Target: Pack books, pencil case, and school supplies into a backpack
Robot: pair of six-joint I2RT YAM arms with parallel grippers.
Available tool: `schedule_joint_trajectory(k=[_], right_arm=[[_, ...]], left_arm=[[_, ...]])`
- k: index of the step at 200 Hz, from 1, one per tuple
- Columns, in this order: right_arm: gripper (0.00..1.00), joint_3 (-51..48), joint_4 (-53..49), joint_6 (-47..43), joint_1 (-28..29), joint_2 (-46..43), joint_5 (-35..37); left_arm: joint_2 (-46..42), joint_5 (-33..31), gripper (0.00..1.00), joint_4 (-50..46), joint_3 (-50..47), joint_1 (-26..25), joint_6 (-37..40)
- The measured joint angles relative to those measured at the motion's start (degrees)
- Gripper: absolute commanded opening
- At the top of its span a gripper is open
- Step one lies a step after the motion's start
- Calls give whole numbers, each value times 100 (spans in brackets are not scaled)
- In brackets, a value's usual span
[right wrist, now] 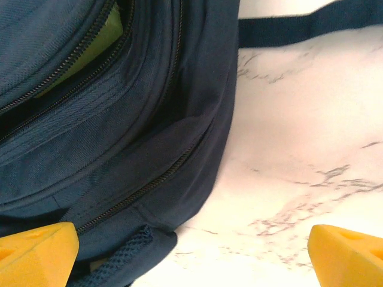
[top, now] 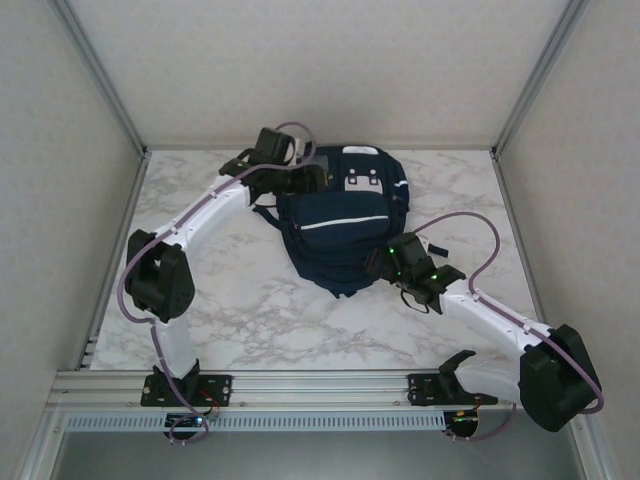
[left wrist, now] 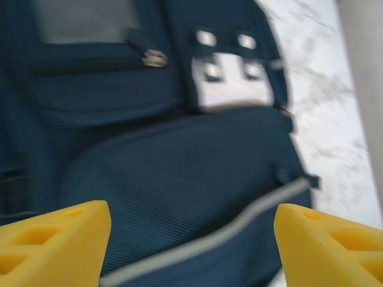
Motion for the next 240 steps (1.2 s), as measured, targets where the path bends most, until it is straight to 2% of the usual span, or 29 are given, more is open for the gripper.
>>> schedule_joint_trajectory(k=[28, 75, 102, 115, 136, 171, 199, 240], right_arm=[[99, -122, 522, 291, 0, 385, -214], [99, -127, 997, 463, -2, 752, -278], [99, -118, 1078, 479, -15, 870, -278], [98, -87, 1080, 476, -22, 929, -275], [97, 24, 1075, 455, -68, 1038, -260], [89, 282, 1067, 343, -315, 1283, -258], [76, 638, 973, 122, -595, 1633, -278], [73, 1287, 800, -146, -988, 2214, -269]], left_arm=[[229, -164, 72, 210, -136, 385, 0], [1060, -96, 71, 684, -70, 553, -2], [1585, -111, 64, 673, 42, 601, -94], [1681, -42, 48, 671, 122, 616, -175], [1718, 94, 0, 695, 256, 588, -278], [1692, 243, 0, 1058, -42, 601, -463], [1209, 345, 0, 2009, -1088, 625, -739], [177, 398, 0, 2848, -2754, 597, -1346]])
